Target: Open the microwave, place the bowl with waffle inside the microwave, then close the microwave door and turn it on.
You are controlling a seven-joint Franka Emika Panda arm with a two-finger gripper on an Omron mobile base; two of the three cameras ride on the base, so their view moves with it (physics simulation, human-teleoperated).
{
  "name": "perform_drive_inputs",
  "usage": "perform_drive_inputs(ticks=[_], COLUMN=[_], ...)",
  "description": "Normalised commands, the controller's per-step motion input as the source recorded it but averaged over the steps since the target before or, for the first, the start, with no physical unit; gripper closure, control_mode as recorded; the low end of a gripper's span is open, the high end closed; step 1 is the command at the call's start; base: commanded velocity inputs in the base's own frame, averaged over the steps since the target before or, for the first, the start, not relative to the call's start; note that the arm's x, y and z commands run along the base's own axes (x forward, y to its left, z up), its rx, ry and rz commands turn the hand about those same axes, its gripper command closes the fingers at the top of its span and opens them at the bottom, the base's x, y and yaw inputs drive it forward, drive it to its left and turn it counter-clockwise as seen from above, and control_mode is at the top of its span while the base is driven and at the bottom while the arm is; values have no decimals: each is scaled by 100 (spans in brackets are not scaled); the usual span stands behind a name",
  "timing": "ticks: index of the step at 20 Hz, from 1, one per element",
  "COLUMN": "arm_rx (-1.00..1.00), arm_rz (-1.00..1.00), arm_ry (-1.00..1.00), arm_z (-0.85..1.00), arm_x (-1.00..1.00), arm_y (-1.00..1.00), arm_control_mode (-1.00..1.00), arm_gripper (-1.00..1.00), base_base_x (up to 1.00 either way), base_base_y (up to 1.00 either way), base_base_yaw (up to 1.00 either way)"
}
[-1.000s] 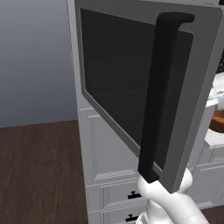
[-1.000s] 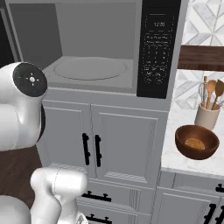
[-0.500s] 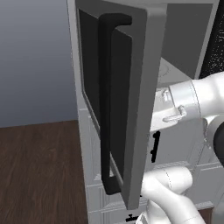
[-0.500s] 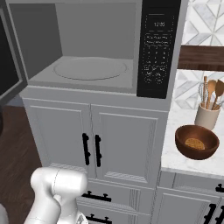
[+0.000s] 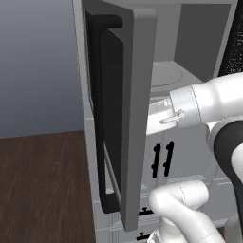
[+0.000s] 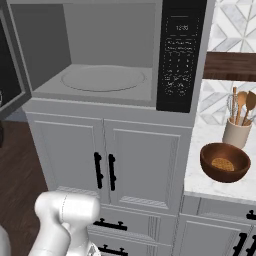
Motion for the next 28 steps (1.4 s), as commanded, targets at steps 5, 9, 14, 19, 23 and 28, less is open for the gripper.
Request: perform_drive_inputs(ticks=[5,9,14,19,23,28], arm_rx=[-1,-6,-6,-6,-4,0], arm_rz=[-17,-43,-47,-47,-45,-39], arm_ry=[28,30,26,28,22,13], arm_z=[1,-15,-22,-17,-21,-32], arm_x=[1,8,13,17,23,21], arm_y=[-87,-100,-100,-100,-100,-100], arm_control_mode=[-100,-100,-100,-100,-100,-100], arm_gripper=[-100,-100,-100,-100,-100,-100], base_base_x=[0,0,0,0,0,0], base_base_y=[0,0,0,0,0,0], base_base_yaw=[0,0,0,0,0,0])
